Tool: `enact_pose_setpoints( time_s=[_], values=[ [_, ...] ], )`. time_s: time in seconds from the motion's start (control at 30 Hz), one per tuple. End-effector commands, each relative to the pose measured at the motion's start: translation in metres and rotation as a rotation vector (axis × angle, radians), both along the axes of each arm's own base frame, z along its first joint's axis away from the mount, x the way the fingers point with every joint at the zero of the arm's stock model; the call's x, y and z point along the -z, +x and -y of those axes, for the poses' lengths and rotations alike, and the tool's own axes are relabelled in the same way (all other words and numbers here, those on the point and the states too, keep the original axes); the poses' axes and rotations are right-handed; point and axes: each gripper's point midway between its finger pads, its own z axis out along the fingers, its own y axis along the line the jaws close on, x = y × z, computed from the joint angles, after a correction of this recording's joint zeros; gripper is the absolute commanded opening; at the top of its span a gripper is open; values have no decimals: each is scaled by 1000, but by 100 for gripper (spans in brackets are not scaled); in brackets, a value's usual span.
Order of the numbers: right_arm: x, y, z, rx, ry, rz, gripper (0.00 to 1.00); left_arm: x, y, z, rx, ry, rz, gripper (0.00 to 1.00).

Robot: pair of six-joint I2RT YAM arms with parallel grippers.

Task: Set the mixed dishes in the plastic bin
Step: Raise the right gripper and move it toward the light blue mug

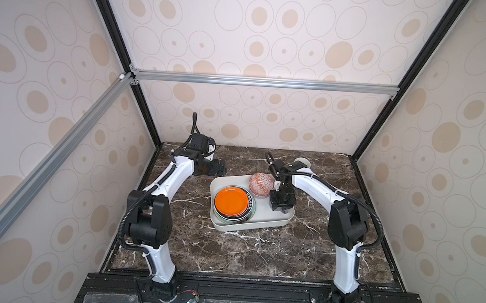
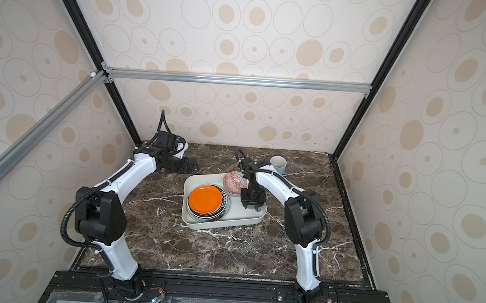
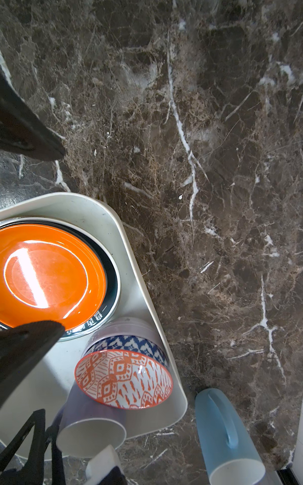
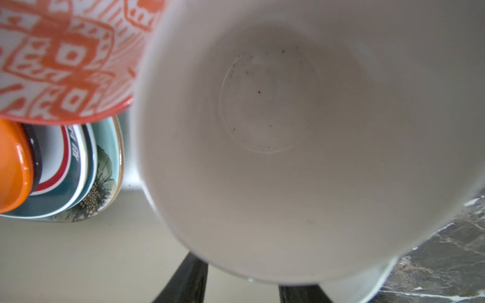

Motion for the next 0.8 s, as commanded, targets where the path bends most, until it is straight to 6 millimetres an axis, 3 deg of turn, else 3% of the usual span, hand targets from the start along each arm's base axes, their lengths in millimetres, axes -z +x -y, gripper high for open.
enact_pose_setpoints(
  time_s=[0.0, 0.13, 0.3, 0.4, 0.6, 0.77],
  values=[
    [1, 10, 10, -12, -40, 20, 45, -16, -2, -4, 5, 6, 43, 95],
    [-20, 9, 6, -16, -4, 50, 45, -16, -2, -4, 2, 3, 42, 95],
    [-77, 19, 1, 3, 76, 165, 48, -15, -3, -2, 4, -11, 40, 96],
    [-102, 32, 8, 31, 92, 223, 53, -17, 0, -2, 1, -12, 43, 95],
    [-110, 72, 63, 193, 20, 299, 61, -35, 13, 3, 0, -37, 85, 96],
    [-97, 110, 114, 370, -38, 353, 65, -51, 29, 18, 5, -117, 119, 98]
  ],
)
